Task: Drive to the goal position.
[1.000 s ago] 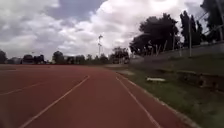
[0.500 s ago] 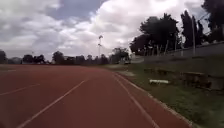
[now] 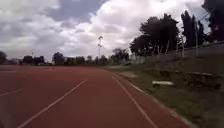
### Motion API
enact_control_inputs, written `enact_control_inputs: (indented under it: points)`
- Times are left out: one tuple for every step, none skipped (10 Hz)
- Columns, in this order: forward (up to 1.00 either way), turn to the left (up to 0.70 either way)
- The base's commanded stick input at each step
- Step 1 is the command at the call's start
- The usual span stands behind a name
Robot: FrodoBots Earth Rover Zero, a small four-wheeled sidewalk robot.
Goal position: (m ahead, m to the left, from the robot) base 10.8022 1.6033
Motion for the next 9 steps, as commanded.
enact_control_inputs:
  points:
    - [0.60,0.00]
    - [0.60,0.00]
    - [0.60,0.00]
    - [0.60,0.00]
    - [0.60,0.00]
    - [0.60,0.00]
    - [0.60,0.00]
    - [0.60,0.00]
    - [0.60,0.00]
